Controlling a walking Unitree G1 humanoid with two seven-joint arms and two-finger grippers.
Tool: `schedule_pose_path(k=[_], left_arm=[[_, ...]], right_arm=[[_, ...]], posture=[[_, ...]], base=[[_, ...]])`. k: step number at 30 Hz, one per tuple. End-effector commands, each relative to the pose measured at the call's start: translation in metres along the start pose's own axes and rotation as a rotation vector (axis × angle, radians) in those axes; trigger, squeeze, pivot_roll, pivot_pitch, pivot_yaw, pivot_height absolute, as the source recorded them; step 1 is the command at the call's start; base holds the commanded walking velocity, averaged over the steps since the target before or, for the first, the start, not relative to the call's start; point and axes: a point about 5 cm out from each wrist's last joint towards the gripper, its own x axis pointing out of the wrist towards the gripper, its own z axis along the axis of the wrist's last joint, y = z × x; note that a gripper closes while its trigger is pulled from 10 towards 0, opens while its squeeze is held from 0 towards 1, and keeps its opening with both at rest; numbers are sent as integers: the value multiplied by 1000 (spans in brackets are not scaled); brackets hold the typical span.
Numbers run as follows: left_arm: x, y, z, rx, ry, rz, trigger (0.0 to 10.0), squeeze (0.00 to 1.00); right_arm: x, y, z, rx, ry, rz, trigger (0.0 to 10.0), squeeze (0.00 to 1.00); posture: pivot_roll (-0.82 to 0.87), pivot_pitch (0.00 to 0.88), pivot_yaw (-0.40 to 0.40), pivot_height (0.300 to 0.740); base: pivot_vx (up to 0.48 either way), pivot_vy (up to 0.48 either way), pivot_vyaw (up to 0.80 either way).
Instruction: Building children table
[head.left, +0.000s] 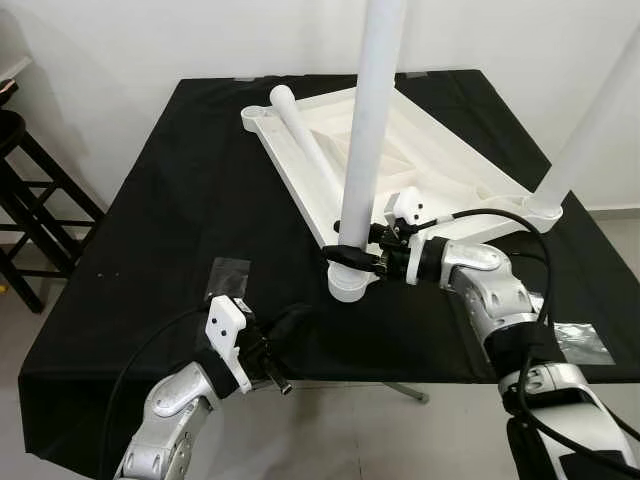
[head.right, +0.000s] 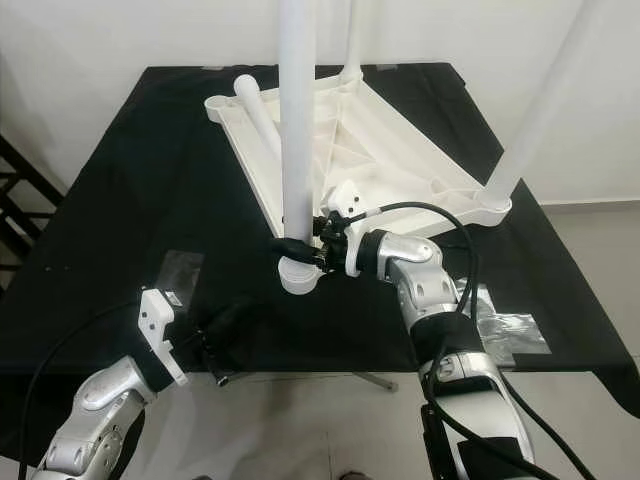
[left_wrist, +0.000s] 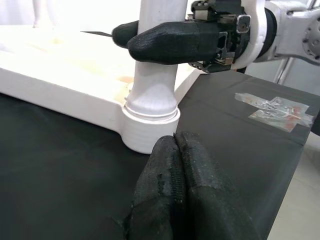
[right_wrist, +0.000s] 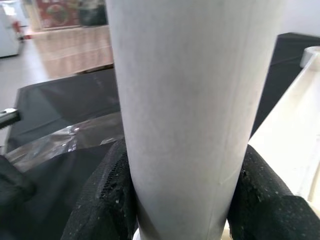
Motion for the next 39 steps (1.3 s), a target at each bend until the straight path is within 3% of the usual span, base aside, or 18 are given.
schedule_pose_path(k=[1,2,3,4,6,8,9,18,19,20,22,23,24,28,29,30,35,39], left_arm=[[-3,-1,-3,-1,13,0,10000,0],[-3,-1,-2,0,12,0,10000,0],[-4,-1,-2,0,12,1,10000,0],[-4,-1,-2,0,12,1,10000,0],[-5,0,0,1,11,3,10000,0],[-5,0,0,1,11,3,10000,0],[-5,2,-1,1,14,4,10000,0],[-5,1,-1,2,19,1,10000,0],[-5,2,-1,3,17,6,10000,0],[-5,1,-1,2,17,5,10000,0],[-5,1,-1,2,17,5,10000,0],[-4,1,-1,2,16,2,10000,0],[-4,1,-1,2,16,2,10000,0],[-2,0,-2,1,15,0,10000,0],[-1,0,-2,1,14,1,10000,0],[-1,0,-3,2,13,2,10000,0],[0,0,-3,3,11,6,10000,0],[0,0,-4,1,12,5,10000,0]], right_arm=[[-7,-3,-14,28,49,-76,0,0],[-8,-1,-22,38,74,-172,0,0],[-7,4,-34,67,101,-363,0,0],[-7,4,-34,67,101,-363,0,0],[-15,23,-56,201,155,-754,0,0],[-15,23,-56,201,155,-754,0,0],[-3,53,-51,158,134,-773,0,0],[17,65,-46,124,130,-698,0,0],[19,66,-44,130,132,-683,10000,0],[22,64,-39,137,108,-641,10000,533],[22,64,-39,137,108,-641,10000,533],[24,62,-32,133,85,-597,10000,1000],[24,62,-32,133,85,-597,10000,1000],[27,46,1,108,-52,-403,10000,1000],[25,40,10,85,-75,-346,10000,804],[22,35,16,60,-89,-277,10000,0],[15,20,22,-42,-49,-104,10000,0],[13,9,18,-43,-11,10,10000,0]], posture=[[39,128,-5,740],[36,132,-7,740],[31,138,-5,740],[31,138,-5,740],[31,144,1,740],[31,144,1,740],[19,138,18,740],[34,137,10,740],[33,135,8,740],[33,132,6,740],[33,132,6,740],[34,131,5,740],[34,131,5,740],[34,125,-1,740],[36,121,-6,740],[38,119,-9,740],[40,113,-10,740],[54,105,-5,740]], base=[[0,0,0],[0,0,0],[0,0,0],[0,0,0],[0,0,0],[0,0,0],[0,0,0],[0,0,0],[0,0,0],[0,0,0],[0,0,0],[0,0,0],[0,0,0],[0,0,0],[0,0,0],[0,0,0],[0,0,0],[0,0,0]])
